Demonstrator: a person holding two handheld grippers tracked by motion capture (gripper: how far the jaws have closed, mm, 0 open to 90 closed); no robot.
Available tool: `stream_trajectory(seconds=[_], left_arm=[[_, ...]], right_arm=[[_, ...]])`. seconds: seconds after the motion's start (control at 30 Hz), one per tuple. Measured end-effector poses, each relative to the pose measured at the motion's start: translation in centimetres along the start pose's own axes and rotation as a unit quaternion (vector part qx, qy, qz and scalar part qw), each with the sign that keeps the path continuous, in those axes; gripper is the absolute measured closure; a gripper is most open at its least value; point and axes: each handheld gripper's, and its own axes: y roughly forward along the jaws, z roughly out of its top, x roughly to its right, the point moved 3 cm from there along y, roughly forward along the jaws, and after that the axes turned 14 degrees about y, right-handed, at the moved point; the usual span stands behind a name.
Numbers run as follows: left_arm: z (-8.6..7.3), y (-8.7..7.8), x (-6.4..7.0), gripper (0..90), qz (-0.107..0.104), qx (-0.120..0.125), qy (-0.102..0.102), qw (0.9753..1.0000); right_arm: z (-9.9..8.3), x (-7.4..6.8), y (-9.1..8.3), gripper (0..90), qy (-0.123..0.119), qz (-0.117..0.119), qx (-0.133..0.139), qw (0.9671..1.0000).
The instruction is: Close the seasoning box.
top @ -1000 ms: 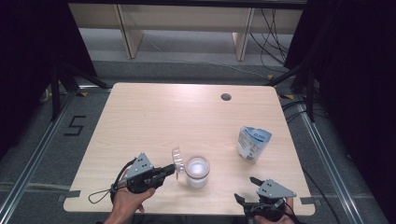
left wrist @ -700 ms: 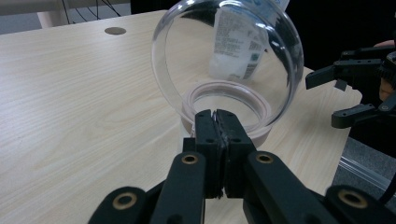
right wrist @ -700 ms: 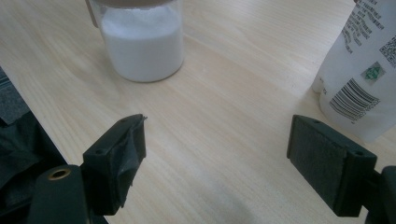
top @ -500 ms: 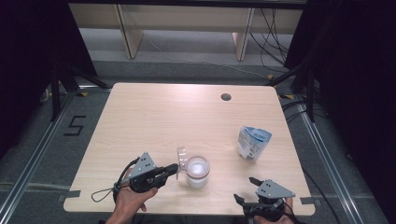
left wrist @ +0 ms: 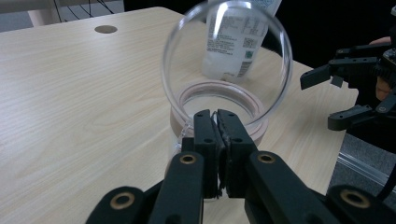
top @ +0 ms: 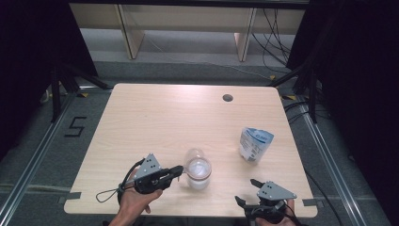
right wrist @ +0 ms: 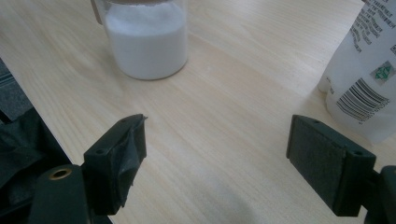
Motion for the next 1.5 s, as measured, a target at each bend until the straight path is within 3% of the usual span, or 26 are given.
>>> stream_trajectory(seconds=[0.07, 0.13, 0.2, 0.3, 0.33, 0.43, 0.57, 0.67, 0.73, 0.8, 0.9, 1.07, 1.13, 1.23, 1.27, 1.3, 1.37, 1.47, 1.5], left_arm=[[0.0, 0.1, 0.1, 85.0, 0.001, 0.001, -0.011, 0.9999], [0.0, 0.0, 0.2, 81.6, -0.001, 0.003, -0.021, 0.9998], [0.0, 0.0, 0.2, 77.3, -0.010, 0.009, -0.017, 0.9998], [-0.1, -0.2, 0.4, 66.8, -0.007, 0.006, -0.038, 0.9992], [-0.1, -0.3, 0.5, 61.9, -0.009, 0.008, -0.044, 0.9989], [-0.3, -0.4, 0.5, 54.2, -0.013, 0.004, -0.042, 0.9990], [-0.6, -0.6, 0.7, 43.5, -0.010, 0.001, -0.057, 0.9983], [-0.9, -0.7, 0.7, 37.9, -0.016, 0.000, -0.046, 0.9988], [-1.2, -0.8, 0.9, 35.6, -0.010, 0.000, -0.055, 0.9984], [-1.4, -0.9, 0.9, 33.8, -0.007, -0.009, -0.042, 0.9991], [-1.6, -0.9, 1.2, 31.6, -0.006, -0.011, -0.052, 0.9986], [-1.9, -0.8, 1.3, 28.7, -0.012, -0.016, -0.039, 0.9990], [-2.0, -0.8, 1.5, 28.1, -0.009, -0.016, -0.052, 0.9985], [-2.2, -0.9, 1.5, 27.5, -0.016, -0.021, -0.039, 0.9989], [-2.3, -0.9, 1.6, 27.5, -0.013, -0.021, -0.046, 0.9986], [-2.4, -1.0, 1.5, 27.5, -0.015, -0.021, -0.035, 0.9990], [-2.5, -1.1, 1.7, 27.2, -0.009, -0.026, -0.045, 0.9986], [-2.8, -1.4, 1.8, 26.9, -0.014, -0.028, -0.038, 0.9988], [-2.9, -1.4, 1.9, 26.6, -0.012, -0.030, -0.042, 0.9986]], right_arm=[[0.1, 0.2, 0.1, 20.7, -0.011, 0.002, 0.003, 0.9999], [0.0, 0.1, 0.0, 20.9, -0.003, 0.006, -0.002, 1.0000], [0.1, 0.1, 0.0, 20.9, 0.000, 0.009, -0.003, 1.0000], [0.2, 0.2, 0.0, 20.9, 0.002, 0.013, 0.003, 0.9999], [0.2, 0.2, -0.1, 20.9, 0.004, 0.004, 0.005, 1.0000], [0.3, 0.3, -0.2, 20.7, 0.008, 0.015, 0.008, 0.9998], [0.4, 0.4, -0.2, 20.1, 0.011, 0.018, 0.018, 0.9996], [0.4, 0.3, -0.3, 19.5, 0.027, 0.028, 0.013, 0.9992], [0.5, 0.4, -0.3, 19.6, 0.021, 0.028, 0.022, 0.9991], [0.4, 0.3, -0.3, 19.6, 0.032, 0.036, 0.016, 0.9987], [0.4, 0.3, -0.3, 19.5, 0.030, 0.038, 0.017, 0.9987], [0.4, 0.3, -0.3, 19.5, 0.028, 0.034, 0.020, 0.9988], [0.4, 0.3, -0.3, 19.5, 0.026, 0.034, 0.020, 0.9989], [0.5, 0.4, -0.3, 19.4, 0.020, 0.030, 0.027, 0.9990], [0.5, 0.4, -0.3, 19.4, 0.023, 0.032, 0.026, 0.9989], [0.5, 0.3, -0.3, 19.4, 0.029, 0.037, 0.021, 0.9987], [0.5, 0.2, -0.3, 19.3, 0.035, 0.046, 0.021, 0.9981], [0.5, 0.3, -0.3, 18.8, 0.029, 0.036, 0.025, 0.9986], [0.5, 0.3, -0.2, 18.2, 0.033, 0.046, 0.019, 0.9982]])
